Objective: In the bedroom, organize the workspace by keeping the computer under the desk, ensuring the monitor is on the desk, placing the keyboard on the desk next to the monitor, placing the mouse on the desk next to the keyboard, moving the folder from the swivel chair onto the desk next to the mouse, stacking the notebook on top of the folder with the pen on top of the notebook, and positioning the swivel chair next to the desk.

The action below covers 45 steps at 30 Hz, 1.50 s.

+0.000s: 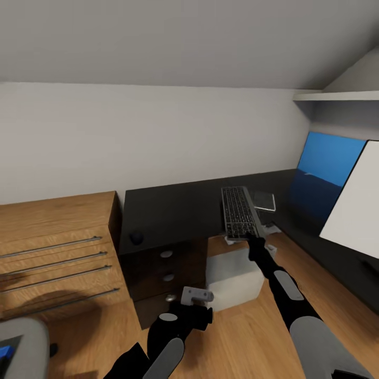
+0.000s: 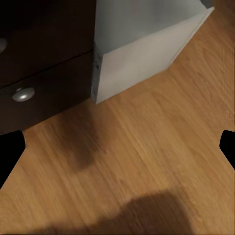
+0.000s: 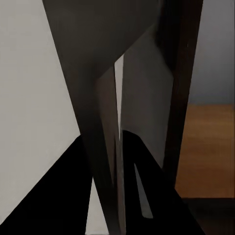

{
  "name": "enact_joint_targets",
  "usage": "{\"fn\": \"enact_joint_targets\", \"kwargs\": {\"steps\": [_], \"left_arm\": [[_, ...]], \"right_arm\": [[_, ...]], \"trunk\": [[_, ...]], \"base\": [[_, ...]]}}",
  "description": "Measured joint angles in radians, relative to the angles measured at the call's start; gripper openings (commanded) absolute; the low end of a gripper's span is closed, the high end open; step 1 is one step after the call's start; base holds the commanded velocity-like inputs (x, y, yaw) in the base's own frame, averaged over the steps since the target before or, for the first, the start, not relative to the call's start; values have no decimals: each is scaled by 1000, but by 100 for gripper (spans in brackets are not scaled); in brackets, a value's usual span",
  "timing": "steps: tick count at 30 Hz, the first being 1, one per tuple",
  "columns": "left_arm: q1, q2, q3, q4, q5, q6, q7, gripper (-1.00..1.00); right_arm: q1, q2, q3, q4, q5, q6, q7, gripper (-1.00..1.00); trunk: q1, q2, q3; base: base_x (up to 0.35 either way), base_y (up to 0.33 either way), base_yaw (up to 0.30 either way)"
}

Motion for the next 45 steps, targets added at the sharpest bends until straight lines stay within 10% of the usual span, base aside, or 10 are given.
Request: {"fn": "enact_joint_targets", "kwargs": {"steps": [15, 29, 45], "left_arm": [[0, 1, 23, 24, -1, -3, 0, 100], [0, 0, 340, 116, 1, -191, -4, 100], [0, 0, 353, 111, -1, -197, -1, 100]], "right_arm": [[0, 11, 16, 2, 0, 1, -18, -100], [0, 18, 17, 6, 0, 0, -25, -100], [1, 35, 19, 8, 0, -1, -50, -100]], "trunk": [[0, 0, 10], [0, 0, 16], [0, 0, 17]], "base": [[-162, 0, 208], [-15, 0, 205], [0, 0, 185]]}}
